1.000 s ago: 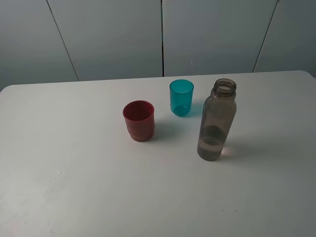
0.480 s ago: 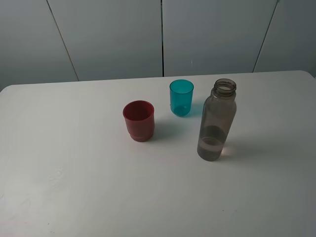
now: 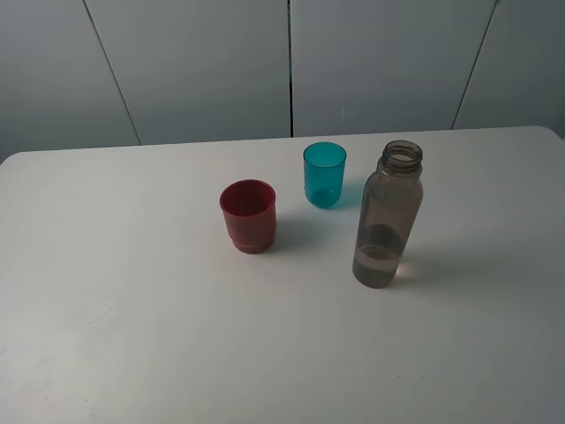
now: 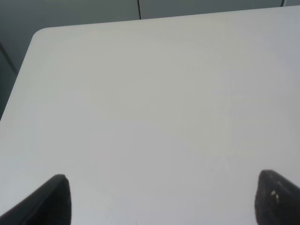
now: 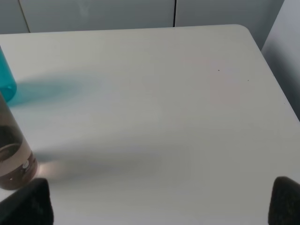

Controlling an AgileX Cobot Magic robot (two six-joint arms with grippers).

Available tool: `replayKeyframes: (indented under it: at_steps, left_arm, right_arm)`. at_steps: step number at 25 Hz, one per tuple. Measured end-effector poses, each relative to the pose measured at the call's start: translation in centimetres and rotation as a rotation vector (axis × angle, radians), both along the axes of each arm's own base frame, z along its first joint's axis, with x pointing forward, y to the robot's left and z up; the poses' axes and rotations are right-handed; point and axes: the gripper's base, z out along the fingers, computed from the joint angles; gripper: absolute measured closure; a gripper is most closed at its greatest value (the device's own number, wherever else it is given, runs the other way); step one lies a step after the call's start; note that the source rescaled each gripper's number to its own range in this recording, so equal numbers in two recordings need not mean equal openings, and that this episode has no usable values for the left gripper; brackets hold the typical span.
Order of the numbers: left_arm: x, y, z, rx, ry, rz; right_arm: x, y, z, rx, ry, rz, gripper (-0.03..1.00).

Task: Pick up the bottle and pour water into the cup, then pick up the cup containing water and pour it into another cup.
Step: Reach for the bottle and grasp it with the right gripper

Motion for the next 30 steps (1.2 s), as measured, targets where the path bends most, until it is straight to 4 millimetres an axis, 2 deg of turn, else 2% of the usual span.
replayKeyframes:
  at_steps: [30]
  left_arm:
    - [0.00, 0.00, 0.00, 0.000, 0.000, 0.000]
  right_arm:
    - [0.00, 0.00, 0.00, 0.000, 0.000, 0.000, -0.03]
